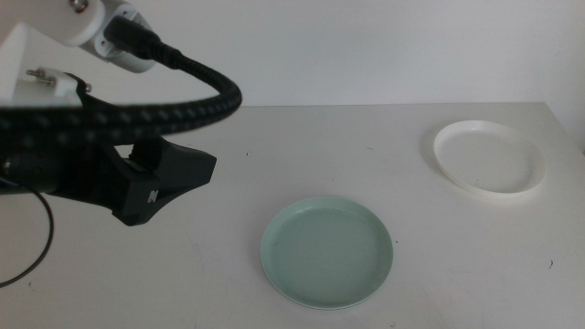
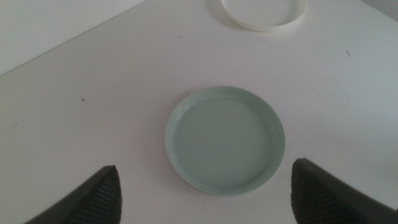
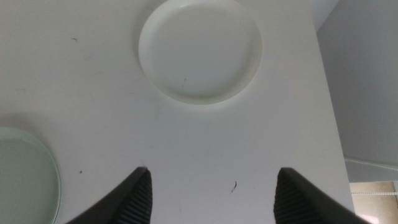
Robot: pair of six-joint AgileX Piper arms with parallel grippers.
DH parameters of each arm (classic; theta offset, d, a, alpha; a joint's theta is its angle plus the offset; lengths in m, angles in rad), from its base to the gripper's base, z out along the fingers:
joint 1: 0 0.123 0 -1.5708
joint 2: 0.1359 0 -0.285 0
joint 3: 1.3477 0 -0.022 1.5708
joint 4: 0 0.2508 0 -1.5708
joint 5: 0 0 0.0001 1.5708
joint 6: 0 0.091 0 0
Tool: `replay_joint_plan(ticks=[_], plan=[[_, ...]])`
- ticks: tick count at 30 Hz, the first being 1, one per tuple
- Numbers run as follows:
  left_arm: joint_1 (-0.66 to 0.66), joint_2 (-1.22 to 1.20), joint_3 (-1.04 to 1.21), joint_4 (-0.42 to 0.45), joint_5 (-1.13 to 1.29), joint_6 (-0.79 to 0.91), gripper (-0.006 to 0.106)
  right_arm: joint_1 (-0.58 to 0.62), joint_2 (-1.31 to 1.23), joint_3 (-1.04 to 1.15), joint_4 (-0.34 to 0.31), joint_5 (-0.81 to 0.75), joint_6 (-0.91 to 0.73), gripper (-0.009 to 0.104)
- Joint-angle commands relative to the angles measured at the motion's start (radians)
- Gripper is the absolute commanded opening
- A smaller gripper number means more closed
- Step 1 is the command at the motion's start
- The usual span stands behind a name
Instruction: Stack the three bowls on top of each other.
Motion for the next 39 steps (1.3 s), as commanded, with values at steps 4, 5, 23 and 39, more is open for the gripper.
replay_joint_plan(ticks=[4,5,23,39], plan=[[0.002,-0.011,-0.033,-0.013,-0.063,-0.002,0.102,-0.024,0.170,-0.206,-0.014,0.007,-0.002,0.050],[0.002,-0.011,-0.033,-0.013,-0.063,-0.002,0.102,-0.034,0.203,-0.239,0.000,0.009,-0.006,0.050],[0.002,-0.011,-0.033,-0.013,-0.063,-0.003,0.102,-0.226,0.534,-0.435,0.116,-0.184,-0.074,0.050],[0.002,-0.011,-0.033,-0.013,-0.063,-0.003,0.102,-0.226,0.712,-0.435,0.071,-0.241,-0.071,0.050]])
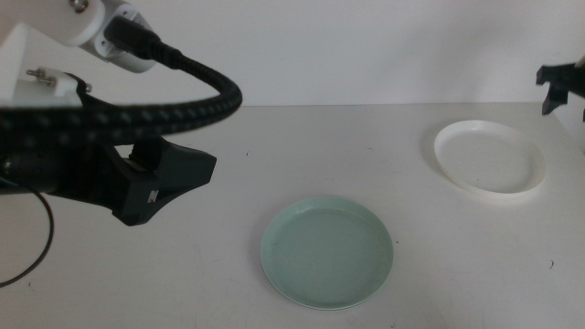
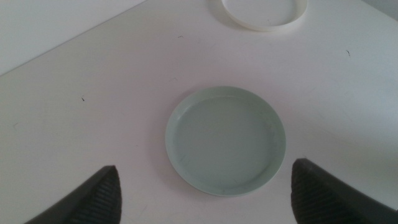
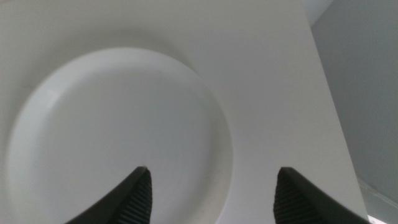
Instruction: Stack the three bowls on top of each other.
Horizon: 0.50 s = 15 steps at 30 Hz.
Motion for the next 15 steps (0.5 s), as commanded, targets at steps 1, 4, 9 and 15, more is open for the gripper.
replay_joint_plan(ticks=[1,4,9,15], plan=[[0.002,-0.011,-0.033,-0.013,-0.063,-0.003,0.102,-0.008,-0.029,-0.033,-0.040,-0.044,-0.009,0.050],[0.002,-0.011,-0.033,-0.013,-0.063,-0.003,0.102,-0.008,0.012,-0.033,-0.070,-0.060,-0.009,0.050],[0.002,-0.011,-0.033,-0.013,-0.063,-0.002,0.102,-0.008,0.069,-0.033,-0.072,-0.096,-0.009,0.050],[0.002,-0.011,-0.033,-0.013,-0.063,-0.002,0.102,-0.008,0.119,-0.033,-0.068,-0.139,-0.009,0.049]])
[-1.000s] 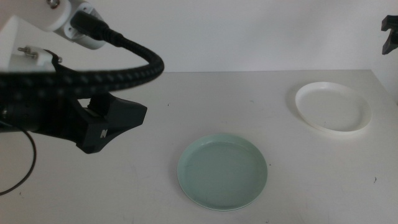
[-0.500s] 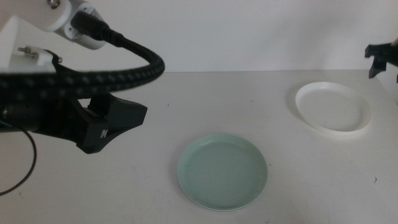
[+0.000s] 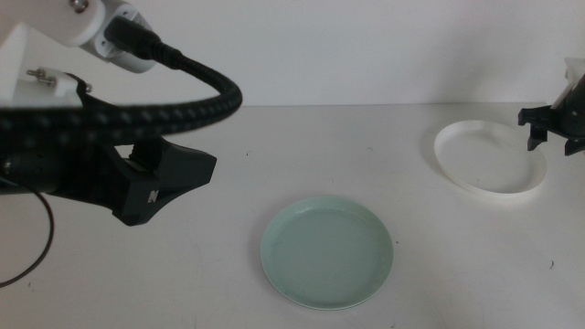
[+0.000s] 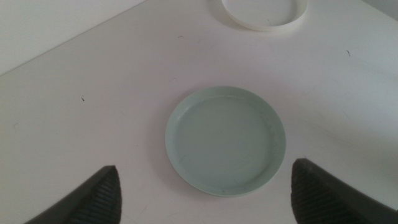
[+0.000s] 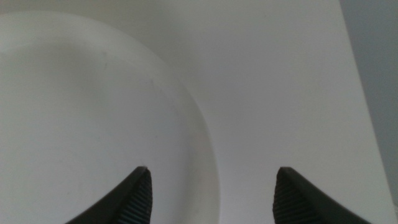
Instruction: Stack the three bowls on top of each other.
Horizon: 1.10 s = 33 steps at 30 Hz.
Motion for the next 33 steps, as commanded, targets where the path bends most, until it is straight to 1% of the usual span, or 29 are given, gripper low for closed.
replay_joint_plan(ticks=[1,6,15,18,22,23,27,31,33], plan=[[0.002,-0.011,-0.033,-0.013,-0.063,-0.002,0.102,-0.008,-0.048,-0.033,-0.012,-0.054,-0.008,0.049],[0.002,-0.011,-0.033,-0.013,-0.063,-0.002,0.102,-0.008,-0.020,-0.033,-0.012,-0.085,-0.008,0.043],[0.002,-0.011,-0.033,-0.013,-0.063,-0.002,0.102,-0.008,0.014,-0.033,-0.013,-0.089,-0.008,0.031],[0.002,-0.011,-0.033,-0.013,-0.063,-0.002,0.102,-0.009,0.014,-0.033,-0.015,-0.091,-0.008,0.021],[0.002,-0.011,-0.033,-0.013,-0.063,-0.002,0.102,-0.009,0.014,-0.033,-0.019,-0.084,-0.008,0.001],[0.002,-0.011,-0.033,-0.013,-0.063,-0.002,0.102,-0.009,0.014,-0.033,-0.021,-0.082,-0.008,-0.001],[0.002,-0.011,-0.033,-0.013,-0.063,-0.003,0.102,-0.009,-0.001,-0.033,-0.017,-0.072,-0.006,-0.001],[0.002,-0.011,-0.033,-0.013,-0.064,-0.003,0.102,-0.009,-0.046,-0.020,0.037,-0.053,-0.017,-0.001],[0.002,-0.011,-0.033,-0.013,-0.063,-0.003,0.102,-0.008,-0.094,0.027,0.066,-0.076,-0.041,-0.001]])
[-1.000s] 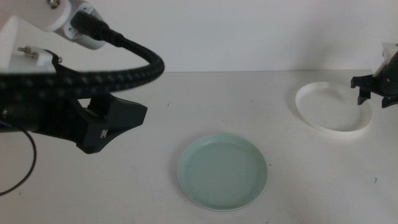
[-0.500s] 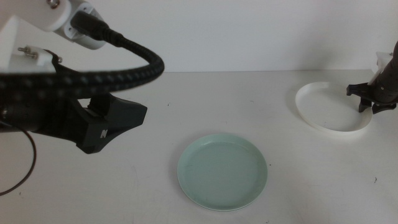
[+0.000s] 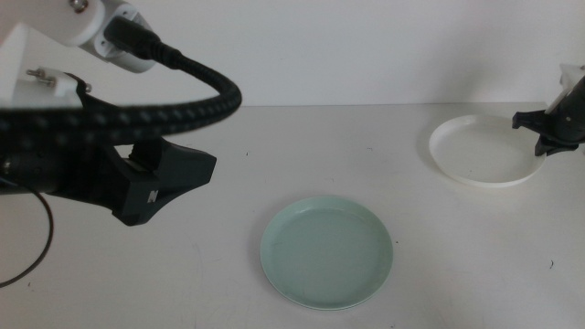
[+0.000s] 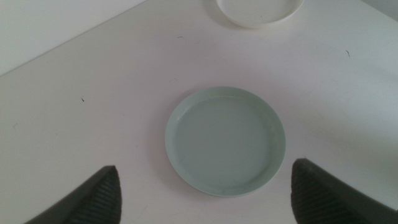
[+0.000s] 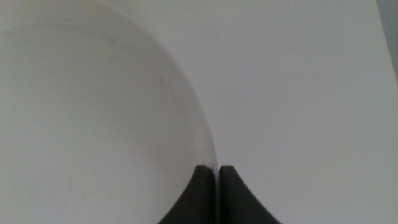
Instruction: Stack the three bowls on top of each other.
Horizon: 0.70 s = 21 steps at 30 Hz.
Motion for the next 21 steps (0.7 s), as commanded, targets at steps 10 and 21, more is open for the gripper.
replay_joint_plan(ticks=[10,21], plan=[[0.002,-0.011,-0.033,-0.013,-0.063,-0.003,0.102,0.011,-0.482,0.460,0.261,-0.270,-0.148,-0.001],[0.002,-0.011,-0.033,-0.013,-0.063,-0.003,0.102,0.189,-0.683,0.662,0.434,-0.260,-0.264,-0.001]])
